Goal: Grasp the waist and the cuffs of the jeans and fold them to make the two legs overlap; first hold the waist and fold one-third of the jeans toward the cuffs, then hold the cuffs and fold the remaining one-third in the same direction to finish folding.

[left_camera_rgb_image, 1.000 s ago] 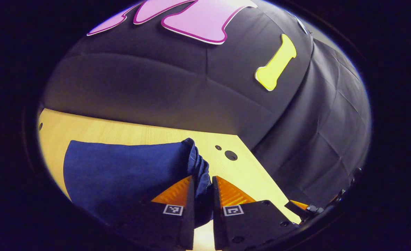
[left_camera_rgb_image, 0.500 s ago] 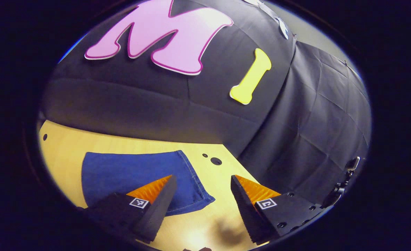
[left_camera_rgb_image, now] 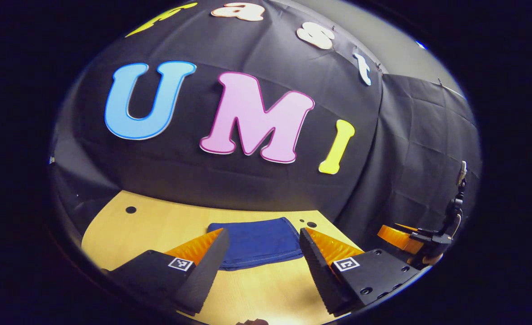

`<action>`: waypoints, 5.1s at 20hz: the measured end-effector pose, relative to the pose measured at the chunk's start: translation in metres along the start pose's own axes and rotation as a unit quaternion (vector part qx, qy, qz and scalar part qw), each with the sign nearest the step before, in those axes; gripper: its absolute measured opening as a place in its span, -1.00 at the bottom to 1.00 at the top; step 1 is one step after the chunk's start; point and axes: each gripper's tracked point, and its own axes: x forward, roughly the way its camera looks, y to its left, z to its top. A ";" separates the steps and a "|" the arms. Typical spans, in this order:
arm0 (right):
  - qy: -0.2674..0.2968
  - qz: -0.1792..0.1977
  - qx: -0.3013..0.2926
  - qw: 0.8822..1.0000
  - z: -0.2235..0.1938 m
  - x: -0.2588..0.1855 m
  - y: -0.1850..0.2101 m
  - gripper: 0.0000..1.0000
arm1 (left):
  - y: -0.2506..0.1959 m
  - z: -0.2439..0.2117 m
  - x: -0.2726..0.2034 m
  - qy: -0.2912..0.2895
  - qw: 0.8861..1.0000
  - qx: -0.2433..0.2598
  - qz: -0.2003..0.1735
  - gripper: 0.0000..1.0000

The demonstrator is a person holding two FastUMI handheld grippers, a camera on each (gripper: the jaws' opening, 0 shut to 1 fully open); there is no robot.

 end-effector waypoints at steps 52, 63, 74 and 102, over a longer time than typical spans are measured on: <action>-0.052 0.142 -0.088 0.985 0.063 -0.122 0.072 0.94 | -0.001 0.052 -0.177 -0.113 0.980 0.045 0.155 0.94; -0.052 0.118 -0.095 0.987 0.054 -0.121 0.099 0.94 | 0.018 0.044 -0.175 -0.099 0.984 0.078 0.124 0.93; -0.041 0.089 -0.108 0.989 0.038 -0.132 0.132 0.92 | 0.041 0.033 -0.170 -0.079 0.988 0.108 0.077 0.94; -0.044 0.034 -0.085 0.995 0.022 -0.150 0.106 0.93 | 0.047 -0.008 -0.165 -0.062 0.991 0.103 0.051 0.93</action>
